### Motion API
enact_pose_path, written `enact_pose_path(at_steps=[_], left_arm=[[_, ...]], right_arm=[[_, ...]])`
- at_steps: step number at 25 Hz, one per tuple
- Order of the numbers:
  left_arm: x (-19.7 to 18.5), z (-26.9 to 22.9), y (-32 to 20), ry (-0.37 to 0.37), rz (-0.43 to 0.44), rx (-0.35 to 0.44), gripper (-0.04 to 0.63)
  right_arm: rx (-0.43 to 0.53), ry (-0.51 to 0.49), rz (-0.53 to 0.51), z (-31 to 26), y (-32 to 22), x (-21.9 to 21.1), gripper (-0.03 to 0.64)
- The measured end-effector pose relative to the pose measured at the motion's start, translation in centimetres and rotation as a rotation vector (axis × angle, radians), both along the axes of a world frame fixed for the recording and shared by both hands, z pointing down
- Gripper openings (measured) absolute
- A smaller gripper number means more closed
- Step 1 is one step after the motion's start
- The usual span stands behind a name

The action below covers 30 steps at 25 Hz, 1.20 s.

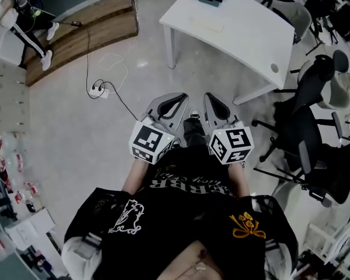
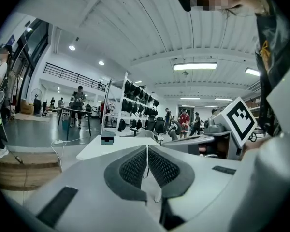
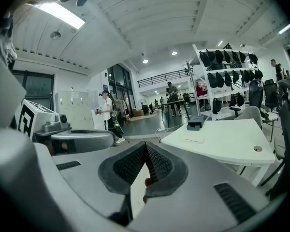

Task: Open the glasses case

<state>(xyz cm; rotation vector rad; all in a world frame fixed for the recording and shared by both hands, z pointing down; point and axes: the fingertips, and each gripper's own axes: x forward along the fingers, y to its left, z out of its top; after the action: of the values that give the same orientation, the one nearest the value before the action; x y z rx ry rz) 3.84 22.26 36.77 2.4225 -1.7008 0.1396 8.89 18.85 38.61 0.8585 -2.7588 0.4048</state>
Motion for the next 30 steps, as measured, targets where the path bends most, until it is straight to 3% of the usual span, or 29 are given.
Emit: enact_pose_path(at_steps=[6,14,30], left_arm=[[-0.6,1.3,-4.6,-0.027,-0.014,-0.038,0.025],[-2.9,1.7,-14.8,-0.037,-0.067,-0.066,0.025],[-1.9,2.9,-30.4,-0.094,-0.104,-0.131,0.025]], right_arm=[[-0.005,0.007,-0.071,1.2,-4.4,-1.7,0.014],[0.064,0.076,-0.158,1.4,-14.9,-4.6,0.014],[-0.014,0.055,-0.167,3.7,-31.5,-3.6,0.014]])
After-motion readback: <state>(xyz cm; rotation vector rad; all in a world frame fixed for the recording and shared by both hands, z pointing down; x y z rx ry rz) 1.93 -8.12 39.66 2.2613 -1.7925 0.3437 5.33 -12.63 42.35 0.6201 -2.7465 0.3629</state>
